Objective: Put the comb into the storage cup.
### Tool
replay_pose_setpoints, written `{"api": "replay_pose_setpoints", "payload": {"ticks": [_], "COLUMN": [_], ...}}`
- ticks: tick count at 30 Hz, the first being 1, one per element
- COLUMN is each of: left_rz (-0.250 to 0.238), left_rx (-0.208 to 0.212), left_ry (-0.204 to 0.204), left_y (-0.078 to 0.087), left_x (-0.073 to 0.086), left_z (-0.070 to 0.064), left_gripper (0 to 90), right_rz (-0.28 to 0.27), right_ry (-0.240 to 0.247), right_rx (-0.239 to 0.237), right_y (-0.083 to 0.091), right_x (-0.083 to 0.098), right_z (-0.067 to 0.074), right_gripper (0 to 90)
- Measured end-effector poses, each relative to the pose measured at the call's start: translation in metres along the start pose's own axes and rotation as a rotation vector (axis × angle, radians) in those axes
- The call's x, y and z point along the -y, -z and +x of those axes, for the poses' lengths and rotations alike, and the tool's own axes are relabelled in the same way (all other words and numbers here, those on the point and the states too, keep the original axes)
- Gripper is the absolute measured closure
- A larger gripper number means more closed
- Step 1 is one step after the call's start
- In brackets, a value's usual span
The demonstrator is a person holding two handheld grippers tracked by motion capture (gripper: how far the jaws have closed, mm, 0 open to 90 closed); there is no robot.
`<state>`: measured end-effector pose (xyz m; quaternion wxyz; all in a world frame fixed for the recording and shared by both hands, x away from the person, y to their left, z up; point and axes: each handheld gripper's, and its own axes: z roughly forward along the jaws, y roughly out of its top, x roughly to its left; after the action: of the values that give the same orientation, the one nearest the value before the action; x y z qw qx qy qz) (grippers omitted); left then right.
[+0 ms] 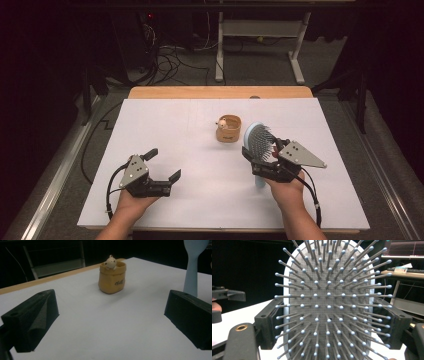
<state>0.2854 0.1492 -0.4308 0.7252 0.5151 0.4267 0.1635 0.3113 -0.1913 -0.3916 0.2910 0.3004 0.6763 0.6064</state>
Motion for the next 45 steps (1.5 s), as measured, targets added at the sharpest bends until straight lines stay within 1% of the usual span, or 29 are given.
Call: {"api": "replay_pose_setpoints", "payload": {"ticks": [7, 8, 10, 13, 14, 16, 17, 23, 24, 25, 26, 32, 38, 43, 45], "left_rz": [-0.001, -0.002, 0.002, -0.005, -0.003, -0.013, -0.016, -0.014, -0.012, -0.016, -0.013, -0.012, 0.002, 0.002, 0.0], "left_rx": [0.025, 0.028, 0.038, 0.049, 0.051, 0.053, 0.055, 0.077, 0.08, 0.083, 0.085, 0.093, 0.104, 0.114, 0.116], "left_ry": [0.01, 0.014, 0.016, 0.029, 0.024, 0.037, 0.037, 0.036, 0.032, 0.039, 0.035, 0.037, 0.034, 0.036, 0.042], "left_y": [-0.01, -0.011, -0.013, -0.016, -0.016, -0.019, -0.02, -0.028, -0.029, -0.031, -0.031, -0.039, -0.045, -0.048, -0.049], "left_x": [-0.005, -0.005, -0.005, -0.006, -0.006, -0.007, -0.008, -0.011, -0.012, -0.012, -0.013, -0.012, -0.012, -0.012, -0.012], "left_z": [-0.01, -0.011, -0.013, -0.016, -0.016, -0.019, -0.02, -0.03, -0.031, -0.033, -0.033, -0.039, -0.045, -0.049, -0.05], "left_gripper": [0.1, 0.1, 0.1, 0.1, 0.2, 0.2, 0.2, 0.2, 0.2, 0.2, 0.2, 0.2, 0.2, 0.2, 0.2], "right_rz": [0.006, 0.006, 0.006, 0.002, -0.001, -0.002, -0.003, -0.004, 0.0, 0.001, 0.004, 0.01, 0.015, 0.022, 0.022], "right_ry": [0.032, 0.029, 0.04, 0.056, 0.071, 0.082, 0.086, 0.082, 0.087, 0.093, 0.088, 0.097, 0.109, 0.115, 0.126], "right_rx": [0.002, 0.0, -0.001, -0.007, -0.006, -0.005, -0.004, -0.011, -0.015, -0.015, -0.019, -0.033, -0.038, -0.043, -0.044], "right_y": [-0.008, -0.01, -0.013, -0.018, -0.02, -0.023, -0.024, -0.032, -0.034, -0.034, -0.036, -0.042, -0.044, -0.046, -0.046], "right_x": [-0.002, -0.003, -0.005, -0.007, -0.008, -0.008, -0.008, -0.007, -0.006, -0.006, -0.005, -0.003, -0.001, 0.002, 0.003], "right_z": [0.006, 0.007, 0.009, 0.013, 0.014, 0.017, 0.018, 0.022, 0.023, 0.024, 0.025, 0.03, 0.035, 0.04, 0.043], "right_gripper": [20.6, 20.6, 20.6, 20.6, 20.6, 20.6, 20.6, 20.6, 20.6, 20.6, 20.6, 20.6, 20.6, 20.6, 20.6]}}
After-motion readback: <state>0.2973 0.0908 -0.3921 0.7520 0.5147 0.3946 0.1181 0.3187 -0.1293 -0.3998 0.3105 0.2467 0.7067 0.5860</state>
